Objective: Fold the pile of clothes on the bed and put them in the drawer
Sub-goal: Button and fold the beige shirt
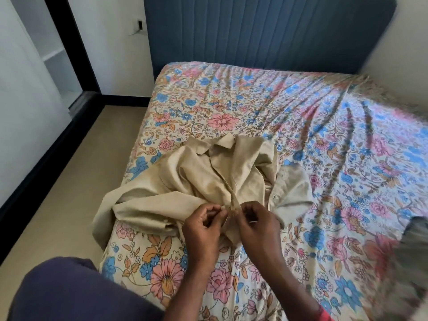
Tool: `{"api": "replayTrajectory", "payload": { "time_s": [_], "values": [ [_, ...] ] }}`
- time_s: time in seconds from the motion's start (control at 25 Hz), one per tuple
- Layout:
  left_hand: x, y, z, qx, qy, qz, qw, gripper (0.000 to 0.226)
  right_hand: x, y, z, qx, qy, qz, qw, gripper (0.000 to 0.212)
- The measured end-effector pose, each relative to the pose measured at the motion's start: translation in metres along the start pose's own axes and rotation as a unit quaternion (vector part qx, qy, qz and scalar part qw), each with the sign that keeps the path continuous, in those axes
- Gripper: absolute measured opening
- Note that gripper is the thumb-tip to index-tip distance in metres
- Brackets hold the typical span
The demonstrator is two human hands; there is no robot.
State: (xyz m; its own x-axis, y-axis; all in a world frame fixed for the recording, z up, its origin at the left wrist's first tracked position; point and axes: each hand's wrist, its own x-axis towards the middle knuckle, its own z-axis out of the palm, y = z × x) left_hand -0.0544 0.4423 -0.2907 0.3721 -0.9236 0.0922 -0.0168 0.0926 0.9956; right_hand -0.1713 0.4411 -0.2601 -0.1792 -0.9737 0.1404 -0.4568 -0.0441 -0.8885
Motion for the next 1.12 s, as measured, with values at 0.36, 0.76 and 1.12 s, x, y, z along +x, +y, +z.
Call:
{"api": "replayTrajectory", "payload": {
  "time_s": [0.36,0.76,1.12],
  "values": [
    [-0.006,0.002,-0.006,0.003,-0.052,0.047,0.998,0.012,-0.011,-0.008,0.007,0.013,0.042,-0.023,0.999,0.015],
    [-0.007,0.003,-0.006,0.039,-0.054,0.071,0.995,0.009,-0.011,-0.002,-0.001,-0.003,0.02,-0.093,0.995,0.02],
    [-0.006,0.003,-0.009,0.032,-0.102,0.034,0.994,0.021,-0.007,0.0,-0.005,0.013,-0.017,-0.057,0.998,0.015]
  ]
}}
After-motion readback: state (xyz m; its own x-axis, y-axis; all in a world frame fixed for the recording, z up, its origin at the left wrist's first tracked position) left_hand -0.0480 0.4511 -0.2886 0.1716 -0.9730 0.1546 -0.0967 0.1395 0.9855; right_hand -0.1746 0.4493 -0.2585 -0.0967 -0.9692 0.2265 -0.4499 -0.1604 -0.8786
